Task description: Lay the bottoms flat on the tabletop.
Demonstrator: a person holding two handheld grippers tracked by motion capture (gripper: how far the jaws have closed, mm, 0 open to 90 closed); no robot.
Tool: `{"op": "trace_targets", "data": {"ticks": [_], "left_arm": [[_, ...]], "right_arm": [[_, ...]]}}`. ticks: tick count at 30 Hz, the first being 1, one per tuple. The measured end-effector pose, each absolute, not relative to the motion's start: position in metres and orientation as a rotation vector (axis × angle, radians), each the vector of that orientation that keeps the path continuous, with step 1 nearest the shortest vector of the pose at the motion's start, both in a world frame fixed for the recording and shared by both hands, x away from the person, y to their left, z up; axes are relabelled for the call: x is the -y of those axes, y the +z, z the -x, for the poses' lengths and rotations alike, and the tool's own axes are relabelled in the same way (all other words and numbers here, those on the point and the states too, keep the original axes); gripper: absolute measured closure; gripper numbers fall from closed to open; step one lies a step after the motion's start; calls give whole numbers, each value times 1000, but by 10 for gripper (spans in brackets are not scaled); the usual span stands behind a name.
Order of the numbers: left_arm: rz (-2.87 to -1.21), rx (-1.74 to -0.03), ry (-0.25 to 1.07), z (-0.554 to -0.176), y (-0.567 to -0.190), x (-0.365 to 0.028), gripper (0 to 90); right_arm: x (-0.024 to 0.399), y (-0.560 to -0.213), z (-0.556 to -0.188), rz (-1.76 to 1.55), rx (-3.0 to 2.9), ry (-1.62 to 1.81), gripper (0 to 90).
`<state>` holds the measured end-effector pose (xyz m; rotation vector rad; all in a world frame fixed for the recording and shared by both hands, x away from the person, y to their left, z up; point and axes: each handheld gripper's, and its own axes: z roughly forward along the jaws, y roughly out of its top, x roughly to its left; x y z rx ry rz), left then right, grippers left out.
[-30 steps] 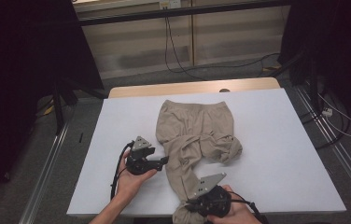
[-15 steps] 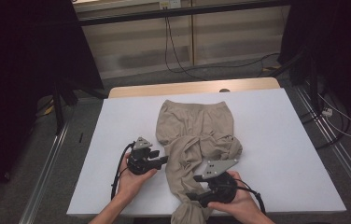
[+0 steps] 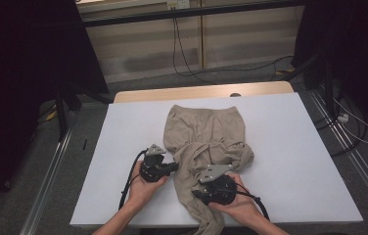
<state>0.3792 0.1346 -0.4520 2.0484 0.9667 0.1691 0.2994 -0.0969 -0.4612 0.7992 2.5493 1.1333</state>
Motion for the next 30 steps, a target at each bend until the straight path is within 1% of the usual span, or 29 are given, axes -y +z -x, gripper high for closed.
{"op": "trace_targets", "data": {"ticks": [1,2,3,7,11,12,14,15,16,18,19,21,22,24,26,28,29,30], "left_arm": [[-2029,-980,181,-380,-450,-137,900],[-2020,-992,189,-382,-449,-139,900],[-2012,-998,201,-383,-448,-141,900],[-1993,-1024,198,-388,-449,-142,900],[-1995,-1007,181,-387,-452,-136,895],[-2004,-1000,194,-386,-451,-135,857],[-2000,-1005,191,-384,-450,-134,715],[-1996,-1004,194,-382,-449,-134,662],[-2000,-995,204,-381,-448,-135,642],[-2003,-991,230,-377,-445,-137,583],[-2002,-990,229,-374,-444,-138,573],[-2018,-977,233,-368,-442,-141,574],[-2026,-959,218,-364,-441,-142,600],[-2043,-934,202,-358,-441,-141,690],[-2069,-899,193,-355,-442,-137,757],[-2091,-878,196,-353,-444,-132,772],[-2100,-874,189,-352,-446,-129,771],[-2113,-865,192,-352,-447,-127,767]], "right_arm": [[99,-461,-299,-811,-2548,1142,751],[101,-460,-298,-821,-2543,1135,819],[104,-458,-298,-831,-2532,1130,850],[120,-454,-297,-893,-2510,1141,861],[139,-455,-296,-972,-2510,1090,858],[144,-457,-297,-1004,-2537,1085,850],[152,-457,-297,-1051,-2545,1090,829],[155,-456,-296,-1062,-2545,1076,833],[157,-455,-294,-1069,-2539,1034,853],[161,-453,-293,-1069,-2519,969,828],[162,-452,-293,-1080,-2514,953,815],[165,-449,-294,-1094,-2479,975,769],[165,-446,-295,-1089,-2468,1018,752],[162,-441,-296,-1046,-2429,1091,752],[153,-436,-299,-967,-2414,1146,796],[140,-436,-306,-895,-2432,1157,834],[134,-439,-310,-889,-2441,1121,828],[129,-443,-315,-892,-2446,1091,797]]}}
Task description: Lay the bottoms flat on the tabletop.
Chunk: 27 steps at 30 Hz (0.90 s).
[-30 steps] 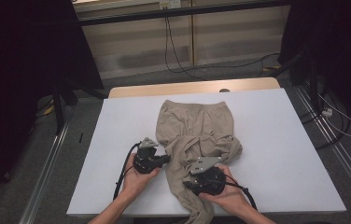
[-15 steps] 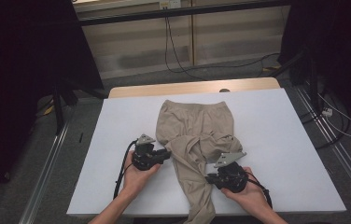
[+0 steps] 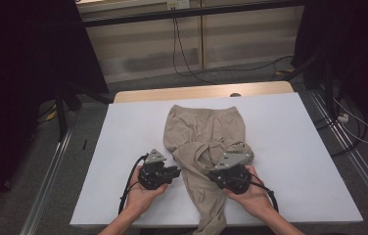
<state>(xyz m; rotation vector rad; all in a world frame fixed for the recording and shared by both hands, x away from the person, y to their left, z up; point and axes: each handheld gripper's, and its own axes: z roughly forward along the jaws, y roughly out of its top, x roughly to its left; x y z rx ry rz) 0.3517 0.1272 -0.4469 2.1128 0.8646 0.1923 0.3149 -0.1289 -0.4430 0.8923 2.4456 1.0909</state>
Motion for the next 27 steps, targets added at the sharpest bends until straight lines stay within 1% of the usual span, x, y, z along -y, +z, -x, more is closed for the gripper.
{"op": "trace_targets", "data": {"ticks": [2,3,4,5,6,7,8,11,14,17,19,22,26,27], "left_arm": [[-2129,-853,182,-351,-449,-124,748],[-2135,-844,185,-351,-450,-123,740],[-2139,-839,185,-351,-450,-122,730],[-2143,-836,189,-351,-451,-121,724],[-2145,-835,194,-350,-451,-120,715],[-2154,-826,196,-350,-451,-120,700],[-2160,-818,199,-348,-452,-118,695],[-2175,-783,218,-346,-451,-115,686],[-2192,-749,224,-344,-453,-107,682],[-2222,-705,211,-341,-456,-95,668],[-2232,-666,210,-337,-457,-84,636],[-2257,-568,249,-332,-460,-70,597],[-2233,-518,269,-331,-465,-58,537],[-2233,-517,261,-331,-465,-56,545]], "right_arm": [[122,-454,-321,-916,-2484,1037,681],[121,-459,-322,-927,-2479,1002,661],[123,-459,-321,-931,-2467,1021,660],[124,-459,-321,-937,-2464,1018,667],[125,-459,-321,-949,-2459,1020,748],[127,-459,-321,-956,-2465,1028,865],[129,-459,-320,-957,-2459,1020,881],[142,-457,-319,-1006,-2441,1042,887],[163,-450,-319,-1103,-2396,1149,886],[181,-447,-319,-1153,-2350,1116,886],[190,-448,-320,-1193,-2351,1075,888],[193,-455,-324,-1212,-2390,1016,886],[189,-456,-325,-1196,-2395,987,885],[189,-456,-324,-1197,-2394,990,884]]}}
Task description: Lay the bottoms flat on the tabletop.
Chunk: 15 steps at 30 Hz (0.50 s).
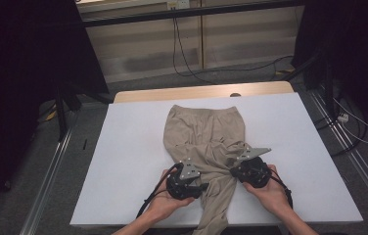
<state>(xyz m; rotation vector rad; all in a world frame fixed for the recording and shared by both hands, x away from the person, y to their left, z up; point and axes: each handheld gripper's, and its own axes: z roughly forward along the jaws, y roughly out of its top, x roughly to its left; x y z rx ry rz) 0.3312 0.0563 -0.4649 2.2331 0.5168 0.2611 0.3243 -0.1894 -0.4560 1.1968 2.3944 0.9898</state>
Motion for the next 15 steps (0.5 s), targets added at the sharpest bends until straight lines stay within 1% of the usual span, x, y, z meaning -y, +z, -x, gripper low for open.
{"op": "trace_targets", "data": {"ticks": [2,3,4,5,9,12,15], "left_arm": [[-2220,-514,232,-331,-465,-56,612],[-2235,-512,229,-331,-464,-57,669],[-2242,-520,226,-330,-463,-57,810],[-2240,-527,227,-330,-463,-57,883],[-2267,-589,169,-328,-457,-68,900],[-2272,-618,130,-320,-453,-86,900],[-2276,-642,118,-312,-448,-105,900]], "right_arm": [[190,-456,-324,-1202,-2393,999,885],[190,-457,-324,-1203,-2389,1001,885],[189,-457,-324,-1202,-2389,1000,885],[188,-457,-323,-1199,-2387,998,885],[185,-456,-322,-1191,-2422,1025,886],[180,-457,-318,-1199,-2455,1073,886],[170,-457,-311,-1172,-2506,1115,885]]}}
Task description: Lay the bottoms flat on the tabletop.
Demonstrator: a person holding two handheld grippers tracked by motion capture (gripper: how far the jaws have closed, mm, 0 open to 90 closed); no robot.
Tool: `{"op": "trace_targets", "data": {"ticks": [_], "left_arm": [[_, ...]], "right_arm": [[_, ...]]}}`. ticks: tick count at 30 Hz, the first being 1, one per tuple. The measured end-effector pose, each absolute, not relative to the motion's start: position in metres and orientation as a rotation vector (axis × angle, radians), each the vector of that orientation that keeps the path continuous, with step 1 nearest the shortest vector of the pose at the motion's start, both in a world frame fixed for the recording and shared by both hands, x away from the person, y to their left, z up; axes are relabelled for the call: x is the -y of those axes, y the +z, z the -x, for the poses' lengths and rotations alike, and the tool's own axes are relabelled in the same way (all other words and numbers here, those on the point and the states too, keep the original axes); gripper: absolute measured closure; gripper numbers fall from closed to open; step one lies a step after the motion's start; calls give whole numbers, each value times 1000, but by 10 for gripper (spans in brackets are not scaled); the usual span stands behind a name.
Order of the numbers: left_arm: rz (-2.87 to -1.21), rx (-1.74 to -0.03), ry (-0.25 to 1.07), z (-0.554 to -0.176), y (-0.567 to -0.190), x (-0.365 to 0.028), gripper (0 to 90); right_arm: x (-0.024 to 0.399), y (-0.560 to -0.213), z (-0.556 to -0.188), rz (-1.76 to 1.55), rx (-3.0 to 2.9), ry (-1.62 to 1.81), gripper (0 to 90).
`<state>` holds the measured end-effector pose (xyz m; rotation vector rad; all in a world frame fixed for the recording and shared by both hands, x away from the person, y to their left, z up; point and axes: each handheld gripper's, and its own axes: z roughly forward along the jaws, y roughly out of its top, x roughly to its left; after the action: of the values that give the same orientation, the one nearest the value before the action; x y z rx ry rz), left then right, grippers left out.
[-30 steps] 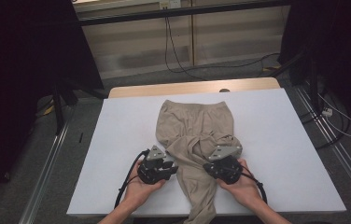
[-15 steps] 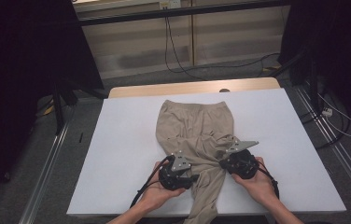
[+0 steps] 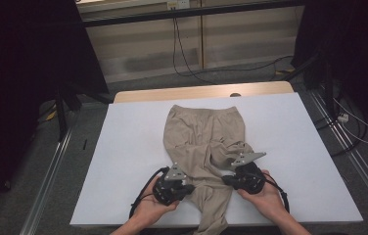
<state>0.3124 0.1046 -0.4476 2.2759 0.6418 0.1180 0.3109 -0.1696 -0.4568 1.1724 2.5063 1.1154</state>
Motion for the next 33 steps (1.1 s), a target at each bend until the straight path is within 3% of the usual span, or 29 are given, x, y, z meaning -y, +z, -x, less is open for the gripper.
{"op": "trace_targets", "data": {"ticks": [10,19,21,23,25,29,31,33], "left_arm": [[-2271,-693,70,-278,-437,-152,900],[-2249,-701,33,-264,-437,-162,894],[-2241,-703,60,-266,-436,-161,840],[-2221,-695,86,-269,-436,-160,826],[-2217,-699,145,-275,-437,-159,770],[-2265,-656,210,-289,-444,-149,686],[-2299,-678,226,-295,-451,-145,676],[-2298,-695,232,-297,-454,-142,717]], "right_arm": [[132,-458,-280,-1018,-2630,1191,883],[131,-454,-247,-919,-2672,1168,876],[136,-455,-243,-927,-2661,1161,817],[141,-453,-246,-958,-2632,1167,699],[143,-450,-252,-953,-2599,1188,697],[138,-451,-273,-975,-2539,1152,611],[133,-455,-283,-987,-2534,1114,574],[129,-459,-289,-965,-2535,1084,610]]}}
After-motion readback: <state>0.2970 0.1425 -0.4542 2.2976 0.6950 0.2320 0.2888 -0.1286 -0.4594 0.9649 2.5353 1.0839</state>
